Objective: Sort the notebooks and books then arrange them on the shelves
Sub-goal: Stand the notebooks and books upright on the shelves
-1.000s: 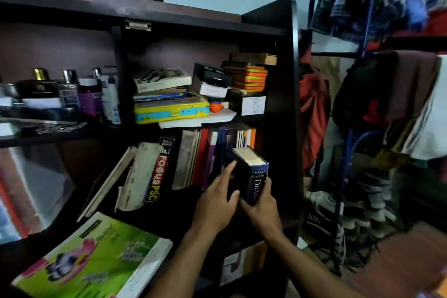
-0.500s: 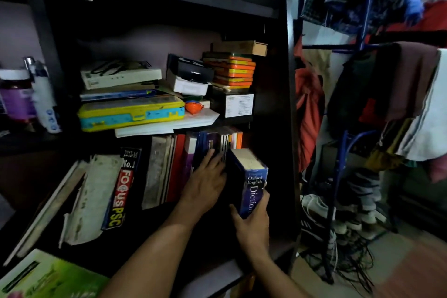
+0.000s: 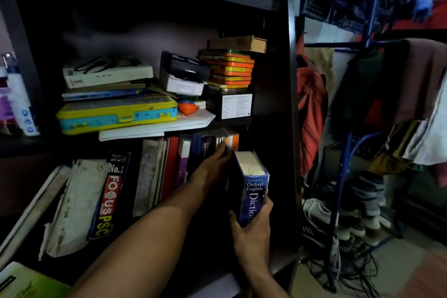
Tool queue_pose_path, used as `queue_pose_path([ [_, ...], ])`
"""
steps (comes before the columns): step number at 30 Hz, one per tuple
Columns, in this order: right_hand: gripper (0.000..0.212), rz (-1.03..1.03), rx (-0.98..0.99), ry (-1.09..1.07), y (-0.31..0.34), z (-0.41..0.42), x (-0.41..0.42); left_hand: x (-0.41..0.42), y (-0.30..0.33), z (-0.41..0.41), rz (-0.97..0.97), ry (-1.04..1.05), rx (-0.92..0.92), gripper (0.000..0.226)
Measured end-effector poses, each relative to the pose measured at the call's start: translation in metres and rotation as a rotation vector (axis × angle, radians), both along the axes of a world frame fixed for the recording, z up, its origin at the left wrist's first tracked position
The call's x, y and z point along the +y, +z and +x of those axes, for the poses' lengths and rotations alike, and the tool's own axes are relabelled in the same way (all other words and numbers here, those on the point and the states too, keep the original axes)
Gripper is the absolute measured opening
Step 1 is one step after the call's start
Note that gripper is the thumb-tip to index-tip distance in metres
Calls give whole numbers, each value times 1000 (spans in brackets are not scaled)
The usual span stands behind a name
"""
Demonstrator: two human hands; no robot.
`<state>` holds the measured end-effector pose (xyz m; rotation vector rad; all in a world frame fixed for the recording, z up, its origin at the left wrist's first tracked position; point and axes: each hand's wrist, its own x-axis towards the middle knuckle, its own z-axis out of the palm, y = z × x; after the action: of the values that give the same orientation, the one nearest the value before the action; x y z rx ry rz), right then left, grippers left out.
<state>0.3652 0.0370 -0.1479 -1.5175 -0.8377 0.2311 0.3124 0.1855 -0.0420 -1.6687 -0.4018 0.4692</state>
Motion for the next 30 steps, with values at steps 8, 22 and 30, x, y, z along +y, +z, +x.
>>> queue_pose_path([
  [8, 86, 37, -4, 33, -1, 3, 1, 9, -6, 8, 186, -39, 75, 72],
  [22, 77, 4, -54, 54, -7, 16, 30, 19, 6, -30, -147, 59, -114, 45],
  [30, 75, -40, -66, 171, 5, 10, 90, 19, -4, -73, -313, 40, -390, 36],
])
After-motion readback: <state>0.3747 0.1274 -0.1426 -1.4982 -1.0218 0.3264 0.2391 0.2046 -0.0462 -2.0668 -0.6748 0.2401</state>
